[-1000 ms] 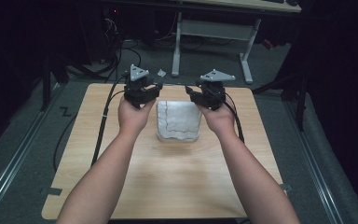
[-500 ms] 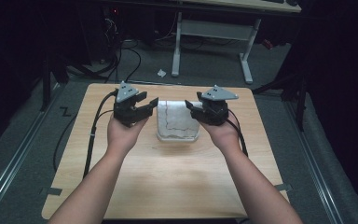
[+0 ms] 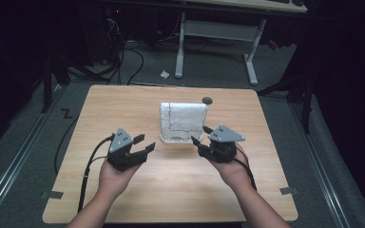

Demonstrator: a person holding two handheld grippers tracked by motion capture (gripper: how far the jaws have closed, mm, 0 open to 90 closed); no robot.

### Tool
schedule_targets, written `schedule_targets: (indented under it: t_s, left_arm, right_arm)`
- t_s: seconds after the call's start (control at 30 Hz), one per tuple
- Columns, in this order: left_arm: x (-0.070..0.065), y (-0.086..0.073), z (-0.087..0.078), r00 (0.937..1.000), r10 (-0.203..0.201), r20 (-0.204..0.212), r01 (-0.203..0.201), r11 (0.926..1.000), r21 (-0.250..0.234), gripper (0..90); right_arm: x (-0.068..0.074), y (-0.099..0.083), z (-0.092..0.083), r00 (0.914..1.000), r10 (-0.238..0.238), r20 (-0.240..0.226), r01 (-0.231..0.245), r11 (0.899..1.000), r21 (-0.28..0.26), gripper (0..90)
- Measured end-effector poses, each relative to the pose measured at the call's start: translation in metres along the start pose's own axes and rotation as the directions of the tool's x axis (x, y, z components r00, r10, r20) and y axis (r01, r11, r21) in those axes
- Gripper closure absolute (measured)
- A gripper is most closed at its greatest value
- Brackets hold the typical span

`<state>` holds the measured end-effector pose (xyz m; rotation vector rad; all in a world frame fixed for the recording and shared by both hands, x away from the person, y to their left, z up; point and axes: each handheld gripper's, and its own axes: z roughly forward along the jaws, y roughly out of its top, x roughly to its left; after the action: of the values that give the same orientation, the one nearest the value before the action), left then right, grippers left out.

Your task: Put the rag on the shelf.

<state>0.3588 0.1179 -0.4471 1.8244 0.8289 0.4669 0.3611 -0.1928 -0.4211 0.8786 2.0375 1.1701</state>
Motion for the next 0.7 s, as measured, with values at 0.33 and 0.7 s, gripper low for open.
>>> schedule_targets:
  t_s: [0.33, 0.7]
  left_arm:
    - [-0.008, -0.077, 0.005, 0.9967, -0.046, 0.067, 0.034, 0.9846, 0.171, 46.8]
    - [-0.003, -0.096, -0.003, 0.9971, -0.061, 0.045, 0.051, 0.9779, 0.203, 47.1]
  right_arm:
    - [0.020, -0.079, 0.002, 0.9986, 0.050, -0.020, -0.046, 0.989, 0.140, 44.2]
    - [0.015, -0.124, -0.013, 0.9946, 0.102, -0.020, -0.095, 0.972, 0.216, 44.1]
